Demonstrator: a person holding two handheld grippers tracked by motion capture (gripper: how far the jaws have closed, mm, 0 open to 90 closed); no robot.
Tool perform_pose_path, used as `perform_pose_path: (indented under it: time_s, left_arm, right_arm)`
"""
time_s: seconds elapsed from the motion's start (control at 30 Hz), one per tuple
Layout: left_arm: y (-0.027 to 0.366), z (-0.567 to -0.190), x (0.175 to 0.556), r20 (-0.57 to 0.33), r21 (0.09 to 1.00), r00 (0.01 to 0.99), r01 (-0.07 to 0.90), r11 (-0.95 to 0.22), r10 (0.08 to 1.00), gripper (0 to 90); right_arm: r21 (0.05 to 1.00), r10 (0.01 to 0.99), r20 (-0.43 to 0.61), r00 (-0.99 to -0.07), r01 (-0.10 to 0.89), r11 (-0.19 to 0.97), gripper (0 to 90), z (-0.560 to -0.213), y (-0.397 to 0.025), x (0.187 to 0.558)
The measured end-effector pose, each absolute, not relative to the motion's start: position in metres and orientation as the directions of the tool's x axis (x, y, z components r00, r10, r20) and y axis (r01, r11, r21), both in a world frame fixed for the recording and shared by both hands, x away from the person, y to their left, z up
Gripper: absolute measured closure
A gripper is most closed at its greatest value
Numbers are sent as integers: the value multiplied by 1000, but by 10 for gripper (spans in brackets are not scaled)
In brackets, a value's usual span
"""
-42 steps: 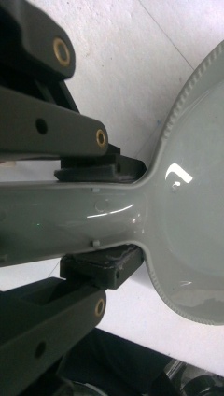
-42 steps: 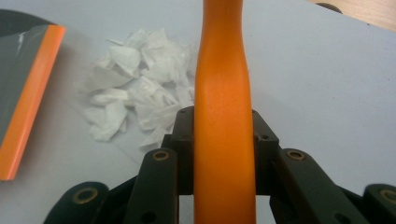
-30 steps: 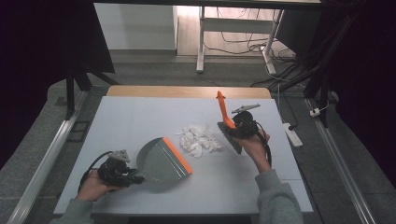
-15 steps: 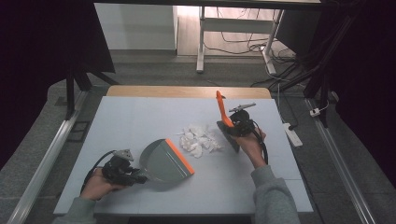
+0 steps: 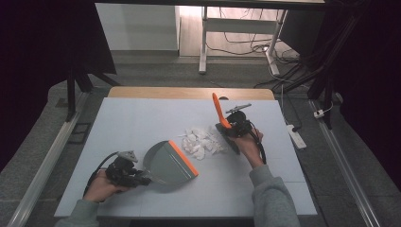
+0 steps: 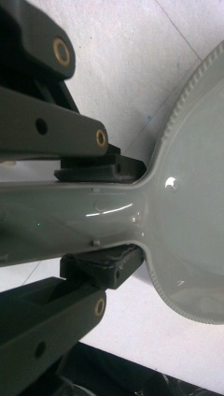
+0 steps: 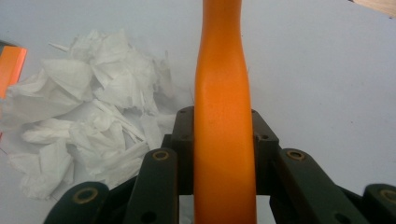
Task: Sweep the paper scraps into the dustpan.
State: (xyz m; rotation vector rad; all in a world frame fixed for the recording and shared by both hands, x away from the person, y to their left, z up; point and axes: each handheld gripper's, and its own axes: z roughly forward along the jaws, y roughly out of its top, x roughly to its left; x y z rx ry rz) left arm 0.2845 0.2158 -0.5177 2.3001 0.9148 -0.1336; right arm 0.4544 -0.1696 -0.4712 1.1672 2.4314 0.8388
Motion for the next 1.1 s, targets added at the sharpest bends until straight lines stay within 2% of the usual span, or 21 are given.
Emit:
perform_pose_path:
  time_s: [0.57, 1.1]
  left_arm:
    - [215, -518, 285, -318, 534, 751, 647, -544, 579, 615]
    - [215, -518, 285, -320, 534, 750, 647, -544, 579, 615]
  right_arm:
    - [607, 742, -38, -669, 574, 549, 705, -476, -141, 454]
    - [592, 677, -46, -734, 526, 611, 705, -476, -119, 438]
